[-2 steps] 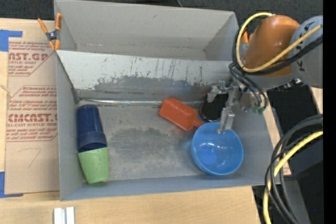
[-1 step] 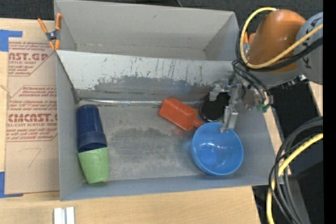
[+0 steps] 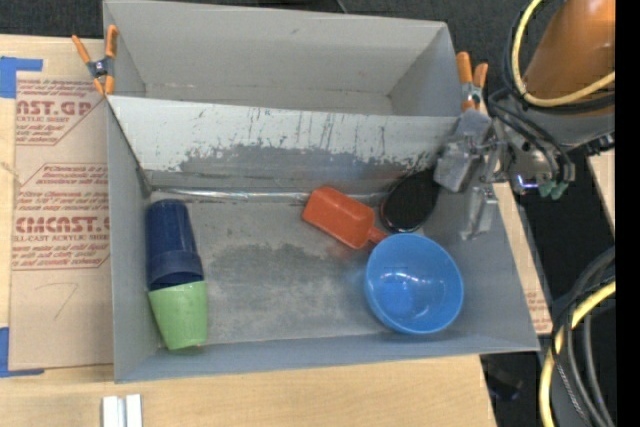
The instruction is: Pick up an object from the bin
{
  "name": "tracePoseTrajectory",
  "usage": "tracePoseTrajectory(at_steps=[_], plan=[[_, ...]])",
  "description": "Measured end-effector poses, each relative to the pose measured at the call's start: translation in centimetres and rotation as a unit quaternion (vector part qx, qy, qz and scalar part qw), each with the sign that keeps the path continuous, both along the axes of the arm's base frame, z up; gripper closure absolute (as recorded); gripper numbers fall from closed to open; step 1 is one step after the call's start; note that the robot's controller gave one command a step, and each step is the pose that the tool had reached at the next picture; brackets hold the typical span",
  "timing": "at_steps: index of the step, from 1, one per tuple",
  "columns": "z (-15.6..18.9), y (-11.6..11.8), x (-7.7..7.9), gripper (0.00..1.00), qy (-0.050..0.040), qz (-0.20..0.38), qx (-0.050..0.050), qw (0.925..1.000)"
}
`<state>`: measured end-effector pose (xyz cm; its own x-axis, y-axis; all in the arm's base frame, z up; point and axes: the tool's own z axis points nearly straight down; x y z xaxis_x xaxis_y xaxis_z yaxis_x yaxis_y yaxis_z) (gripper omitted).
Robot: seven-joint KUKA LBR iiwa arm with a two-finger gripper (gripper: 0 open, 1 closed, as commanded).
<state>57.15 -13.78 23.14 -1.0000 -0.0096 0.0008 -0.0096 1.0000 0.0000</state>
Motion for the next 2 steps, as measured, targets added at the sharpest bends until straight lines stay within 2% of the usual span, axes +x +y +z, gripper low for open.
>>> tracePoseTrajectory(at_steps=[1,2], plan=[[9.2,0.6,-1.4,0.0,-0.0035,0.016,0.0,0.9999],[-1.5,2.1,-1.7,0.0,0.0022,0.036,0.002,0.9993]])
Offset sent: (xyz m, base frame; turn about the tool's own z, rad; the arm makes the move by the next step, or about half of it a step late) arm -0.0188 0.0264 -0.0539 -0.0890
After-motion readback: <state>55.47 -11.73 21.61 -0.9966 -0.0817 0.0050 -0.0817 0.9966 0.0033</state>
